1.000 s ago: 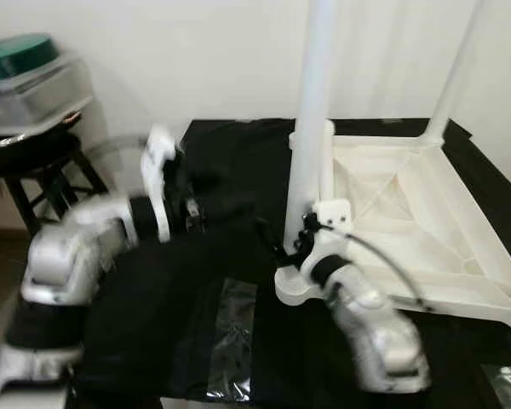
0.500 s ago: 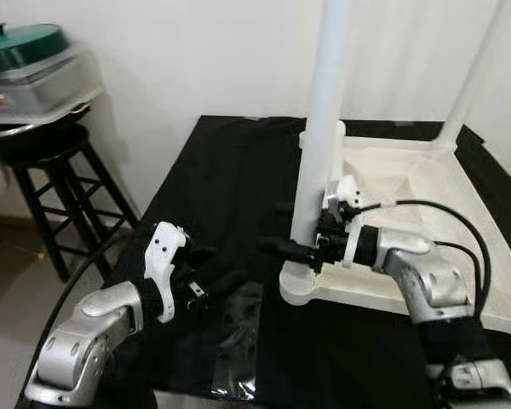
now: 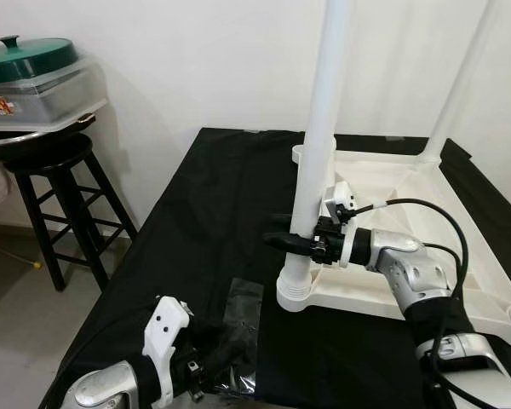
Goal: Building children table
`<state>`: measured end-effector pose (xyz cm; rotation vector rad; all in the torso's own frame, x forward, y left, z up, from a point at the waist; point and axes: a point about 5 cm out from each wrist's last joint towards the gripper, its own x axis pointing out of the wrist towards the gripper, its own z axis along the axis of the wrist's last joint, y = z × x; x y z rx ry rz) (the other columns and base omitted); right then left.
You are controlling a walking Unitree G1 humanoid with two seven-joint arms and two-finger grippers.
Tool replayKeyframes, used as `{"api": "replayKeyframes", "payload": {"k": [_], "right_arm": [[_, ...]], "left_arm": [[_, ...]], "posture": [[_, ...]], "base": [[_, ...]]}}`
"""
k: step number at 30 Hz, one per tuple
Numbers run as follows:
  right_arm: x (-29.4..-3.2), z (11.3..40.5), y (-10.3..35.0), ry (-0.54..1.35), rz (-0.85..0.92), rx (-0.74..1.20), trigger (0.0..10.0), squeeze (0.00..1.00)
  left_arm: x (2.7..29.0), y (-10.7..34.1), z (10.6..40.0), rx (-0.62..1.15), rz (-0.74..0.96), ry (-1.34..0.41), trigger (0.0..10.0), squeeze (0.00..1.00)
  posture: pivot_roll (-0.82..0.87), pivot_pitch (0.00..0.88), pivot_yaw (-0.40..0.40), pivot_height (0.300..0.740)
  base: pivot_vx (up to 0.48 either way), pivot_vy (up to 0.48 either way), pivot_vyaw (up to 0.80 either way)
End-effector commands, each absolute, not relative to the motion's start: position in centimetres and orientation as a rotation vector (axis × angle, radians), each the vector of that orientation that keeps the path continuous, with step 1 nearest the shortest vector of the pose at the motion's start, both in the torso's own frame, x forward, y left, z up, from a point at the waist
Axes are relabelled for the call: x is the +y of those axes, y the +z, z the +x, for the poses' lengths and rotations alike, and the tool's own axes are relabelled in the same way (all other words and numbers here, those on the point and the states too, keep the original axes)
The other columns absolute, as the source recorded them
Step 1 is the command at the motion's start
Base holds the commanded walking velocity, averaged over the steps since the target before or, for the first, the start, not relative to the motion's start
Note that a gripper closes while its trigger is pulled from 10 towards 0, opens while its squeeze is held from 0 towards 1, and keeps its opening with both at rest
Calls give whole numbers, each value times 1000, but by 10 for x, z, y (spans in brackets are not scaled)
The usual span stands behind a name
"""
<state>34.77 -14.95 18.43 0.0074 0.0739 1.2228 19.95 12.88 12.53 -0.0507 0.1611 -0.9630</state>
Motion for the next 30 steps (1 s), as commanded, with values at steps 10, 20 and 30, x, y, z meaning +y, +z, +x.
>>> {"api": "replayKeyframes", "payload": {"k": [10, 20, 30], "right_arm": [[-149, 319, 131, 448, -7, 248, 0, 0], [-132, 286, 121, 178, 7, 246, 0, 0], [-122, 305, 159, 370, 115, 107, 10000, 1000]], "left_arm": [[116, 130, 192, 52, -29, -1087, 10000, 0], [118, 123, 204, 101, -120, -1214, 10000, 0], [112, 117, 206, 129, -138, -1260, 10000, 0]], "posture": [[-2, 7, -12, 740], [-47, 0, 26, 740], [-35, 0, 30, 740]], "base": [[0, 0, 0], [0, 0, 0], [0, 0, 0]]}}
